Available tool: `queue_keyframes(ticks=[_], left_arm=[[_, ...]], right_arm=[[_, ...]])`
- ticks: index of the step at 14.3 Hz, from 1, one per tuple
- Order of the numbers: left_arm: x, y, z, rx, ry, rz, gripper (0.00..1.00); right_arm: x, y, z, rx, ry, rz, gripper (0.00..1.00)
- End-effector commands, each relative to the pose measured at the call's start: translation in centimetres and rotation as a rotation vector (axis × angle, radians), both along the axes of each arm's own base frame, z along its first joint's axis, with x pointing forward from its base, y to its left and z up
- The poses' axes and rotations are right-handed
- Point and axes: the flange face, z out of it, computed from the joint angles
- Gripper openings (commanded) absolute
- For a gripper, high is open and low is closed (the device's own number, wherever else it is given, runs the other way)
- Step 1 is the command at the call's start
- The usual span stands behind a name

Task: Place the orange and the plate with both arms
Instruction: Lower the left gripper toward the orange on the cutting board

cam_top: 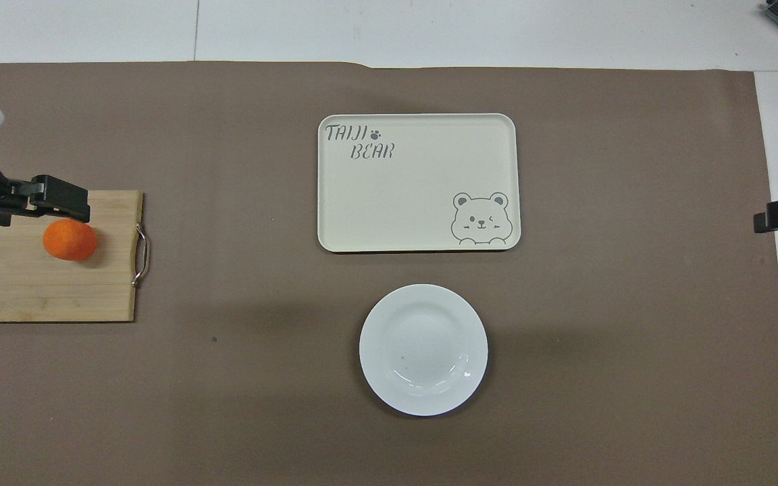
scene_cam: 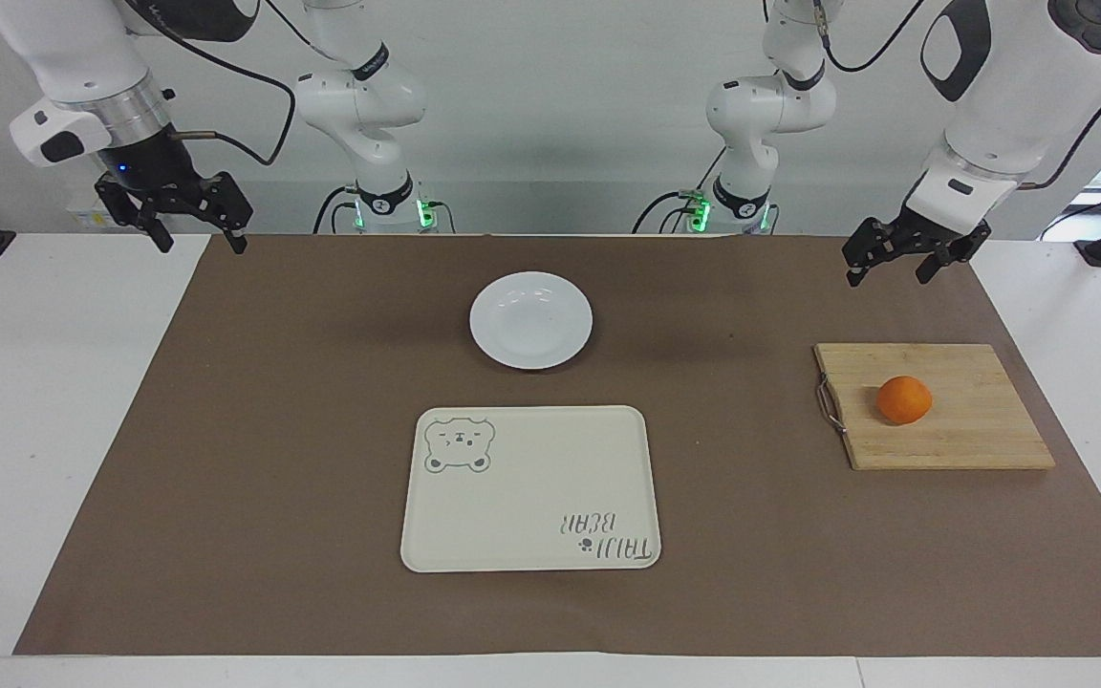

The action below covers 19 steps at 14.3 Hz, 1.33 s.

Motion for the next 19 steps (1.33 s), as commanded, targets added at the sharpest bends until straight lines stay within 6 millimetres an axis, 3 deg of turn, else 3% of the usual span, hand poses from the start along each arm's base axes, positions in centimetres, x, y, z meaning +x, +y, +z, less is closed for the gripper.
queue_keyframes(ticks=[1,7,16,19], left_arm=[[-0.1,0.2,0.5,-0.009,-0.029,-0.013,1.00],[0.0,0.2,0.6,-0.011,-0.041,-0.014,1.00],[0.0,0.2,0.5,-0.018,-0.043,-0.010,1.00],[0.2,1.0,0.5,-0.019,-0.056,-0.093,1.00]], right_arm=[[0.3,0.8,0.5,-0.068,0.003,0.039,1.00],[1.3,3.6,1.9,-0.068,0.005,0.020,1.00],[0.0,4.0,2.3,0.019,0.036,0.023,1.00],[0.2,4.0,2.4,0.018,0.017,0.030,1.00]])
